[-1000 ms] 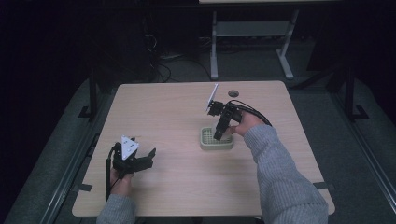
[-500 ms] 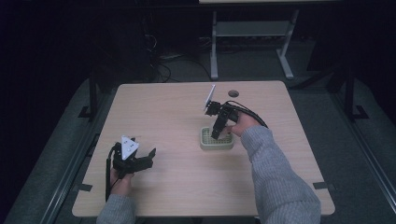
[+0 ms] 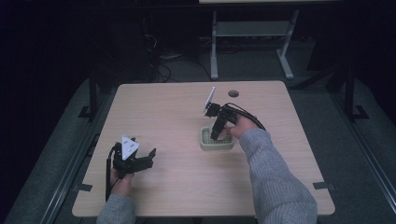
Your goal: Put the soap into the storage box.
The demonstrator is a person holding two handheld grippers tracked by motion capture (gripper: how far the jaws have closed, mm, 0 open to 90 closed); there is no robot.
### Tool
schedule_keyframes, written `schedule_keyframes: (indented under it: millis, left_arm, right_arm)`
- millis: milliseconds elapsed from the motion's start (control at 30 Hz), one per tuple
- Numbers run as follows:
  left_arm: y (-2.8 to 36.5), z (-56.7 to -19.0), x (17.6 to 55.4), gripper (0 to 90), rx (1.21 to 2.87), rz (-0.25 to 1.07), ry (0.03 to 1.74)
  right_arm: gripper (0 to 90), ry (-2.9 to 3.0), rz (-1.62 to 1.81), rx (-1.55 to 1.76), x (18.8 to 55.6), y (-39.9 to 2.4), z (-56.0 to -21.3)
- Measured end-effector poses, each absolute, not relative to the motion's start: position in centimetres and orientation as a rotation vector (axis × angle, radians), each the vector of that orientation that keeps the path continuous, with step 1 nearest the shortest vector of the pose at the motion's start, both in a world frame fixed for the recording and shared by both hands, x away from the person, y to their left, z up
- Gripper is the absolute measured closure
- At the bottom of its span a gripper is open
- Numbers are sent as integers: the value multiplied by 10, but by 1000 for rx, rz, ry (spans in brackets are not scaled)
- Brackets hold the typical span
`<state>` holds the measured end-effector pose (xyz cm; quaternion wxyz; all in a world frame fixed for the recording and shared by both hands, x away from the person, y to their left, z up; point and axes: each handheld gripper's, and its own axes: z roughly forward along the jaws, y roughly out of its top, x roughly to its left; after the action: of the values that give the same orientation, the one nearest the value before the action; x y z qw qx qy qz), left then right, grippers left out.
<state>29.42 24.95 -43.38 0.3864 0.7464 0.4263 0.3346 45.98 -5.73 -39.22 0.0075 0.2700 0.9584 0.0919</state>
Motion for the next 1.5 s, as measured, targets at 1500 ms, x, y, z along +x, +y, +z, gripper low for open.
schedule_keyframes:
  millis: [1500]
  left_arm:
    - [249, -433, 294, 148, 1897, 850, 1073]
  right_arm:
    - [236, 2991, 212, 856, 465, -47, -414]
